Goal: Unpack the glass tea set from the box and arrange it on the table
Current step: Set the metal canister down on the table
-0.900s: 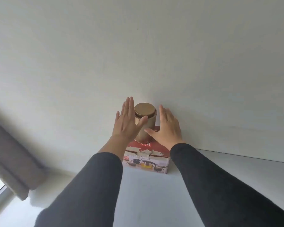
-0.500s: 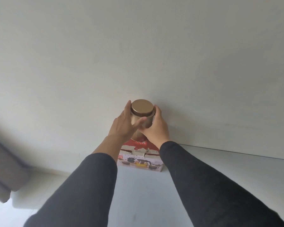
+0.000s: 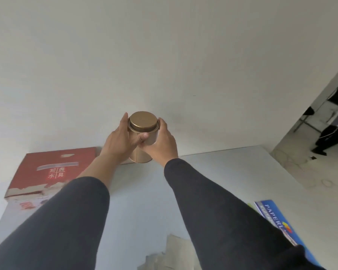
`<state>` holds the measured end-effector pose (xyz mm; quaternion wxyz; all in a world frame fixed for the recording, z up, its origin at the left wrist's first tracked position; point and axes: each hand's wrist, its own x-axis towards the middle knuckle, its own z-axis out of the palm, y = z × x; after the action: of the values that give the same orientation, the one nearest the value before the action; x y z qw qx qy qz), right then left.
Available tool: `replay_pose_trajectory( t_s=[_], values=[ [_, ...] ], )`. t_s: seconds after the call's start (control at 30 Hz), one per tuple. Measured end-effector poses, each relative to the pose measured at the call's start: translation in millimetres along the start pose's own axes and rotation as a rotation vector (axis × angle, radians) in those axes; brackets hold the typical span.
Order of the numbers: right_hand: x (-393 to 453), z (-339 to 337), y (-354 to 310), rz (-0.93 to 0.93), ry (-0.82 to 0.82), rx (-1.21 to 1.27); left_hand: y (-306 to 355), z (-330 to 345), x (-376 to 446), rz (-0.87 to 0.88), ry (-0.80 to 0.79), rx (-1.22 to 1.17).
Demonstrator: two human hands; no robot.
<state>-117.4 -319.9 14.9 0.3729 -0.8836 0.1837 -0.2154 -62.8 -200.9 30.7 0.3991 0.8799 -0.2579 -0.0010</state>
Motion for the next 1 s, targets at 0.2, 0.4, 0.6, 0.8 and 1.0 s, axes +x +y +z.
replay_pose_trajectory(
  t_s=[0.2, 0.4, 0.6, 0.8, 1.0],
  values=[
    [4.1, -114.9, 105.6, 0.106, 0.077, -0.058, 88.7, 124.3, 15.9, 0.042, -0.161, -0.133],
    [21.7, -182.7, 224.1, 0.183, 0.041, -0.002, 143.8, 249.5, 34.5, -0.021, -0.252, -0.143],
    [51.2, -213.2, 309.7, 0.2, 0.006, 0.056, 169.5, 338.9, 58.2, -0.097, -0.297, -0.15],
    [78.9, -220.0, 353.5, 0.199, -0.028, 0.1, 178.6, 382.3, 78.5, -0.149, -0.3, -0.092],
    [100.2, -215.2, 380.4, 0.21, -0.052, 0.13, 182.0, 404.5, 99.4, -0.189, -0.311, -0.043]
  ],
)
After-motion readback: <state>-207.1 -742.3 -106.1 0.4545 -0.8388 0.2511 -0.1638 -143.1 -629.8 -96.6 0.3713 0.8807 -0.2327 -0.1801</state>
